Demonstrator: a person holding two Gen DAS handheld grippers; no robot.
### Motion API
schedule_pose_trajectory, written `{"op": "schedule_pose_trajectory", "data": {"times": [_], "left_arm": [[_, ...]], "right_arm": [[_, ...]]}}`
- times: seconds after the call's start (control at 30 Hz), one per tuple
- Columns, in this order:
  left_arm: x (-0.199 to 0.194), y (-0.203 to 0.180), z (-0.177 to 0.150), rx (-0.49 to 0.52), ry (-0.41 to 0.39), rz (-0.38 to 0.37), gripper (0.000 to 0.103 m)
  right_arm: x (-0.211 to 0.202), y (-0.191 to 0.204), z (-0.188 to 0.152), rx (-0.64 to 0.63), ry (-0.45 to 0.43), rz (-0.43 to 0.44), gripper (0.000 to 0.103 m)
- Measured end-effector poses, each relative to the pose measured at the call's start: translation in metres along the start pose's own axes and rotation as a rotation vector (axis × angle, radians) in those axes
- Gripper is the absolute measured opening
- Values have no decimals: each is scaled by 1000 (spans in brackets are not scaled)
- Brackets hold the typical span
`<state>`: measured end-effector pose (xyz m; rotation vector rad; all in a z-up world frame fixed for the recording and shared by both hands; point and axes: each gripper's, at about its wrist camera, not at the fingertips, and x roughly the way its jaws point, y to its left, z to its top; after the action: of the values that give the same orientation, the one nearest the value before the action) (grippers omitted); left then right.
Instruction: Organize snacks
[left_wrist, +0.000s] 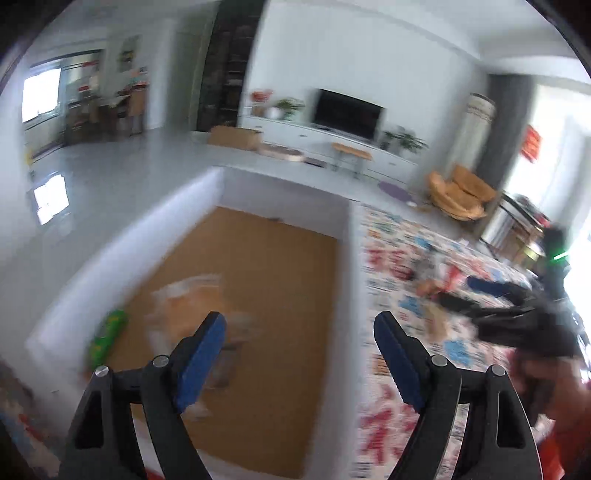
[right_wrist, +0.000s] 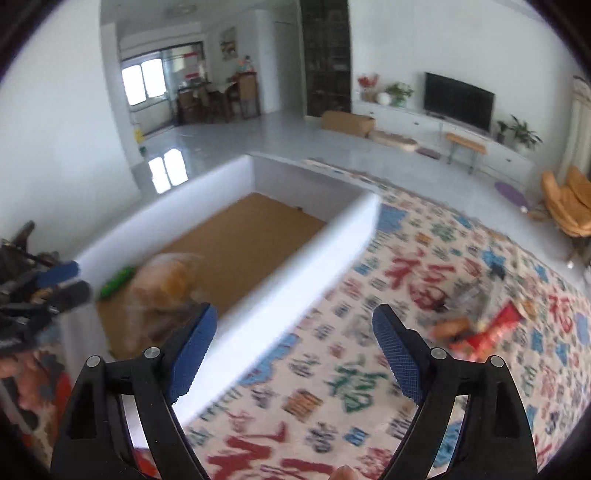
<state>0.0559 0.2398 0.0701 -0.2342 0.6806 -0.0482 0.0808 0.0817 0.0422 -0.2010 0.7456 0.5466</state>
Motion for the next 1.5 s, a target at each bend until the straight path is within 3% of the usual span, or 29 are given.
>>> {"op": "schedule_pose_trajectory", "data": {"times": [0.1, 0.17, 0.2, 0.27, 0.37, 0.43, 0.53, 0.67, 0.87, 1.5], "left_arm": [[19, -59, -6, 81, 43, -146, 87], [32, -92, -10, 117, 81, -216, 97], [43, -108, -14, 136, 106, -239, 97], [73, -139, -27, 188, 157, -256, 97], [120, -174, -47, 248, 224, -245, 97], [145, -184, -60, 261, 246, -225, 97], [176, -192, -69, 286, 234, -186, 97], [211, -193, -78, 299, 275, -137, 97], [223, -208, -86, 393, 293, -61, 103], [219, -207, -85, 391, 293, -63, 103]], "right_arm": [[4, -76, -63, 90, 67, -173, 88], [-2, -123, -103, 128, 103, -298, 88], [-7, -147, -120, 145, 114, -359, 88], [-20, -189, -155, 189, 129, -473, 88], [-35, -241, -191, 296, 144, -559, 88], [-46, -265, -210, 375, 143, -570, 89], [-55, -294, -220, 516, 113, -462, 90], [-52, -294, -221, 495, 129, -489, 91], [-51, -298, -223, 503, 125, -481, 92], [-50, -297, -222, 504, 125, -480, 92]]}}
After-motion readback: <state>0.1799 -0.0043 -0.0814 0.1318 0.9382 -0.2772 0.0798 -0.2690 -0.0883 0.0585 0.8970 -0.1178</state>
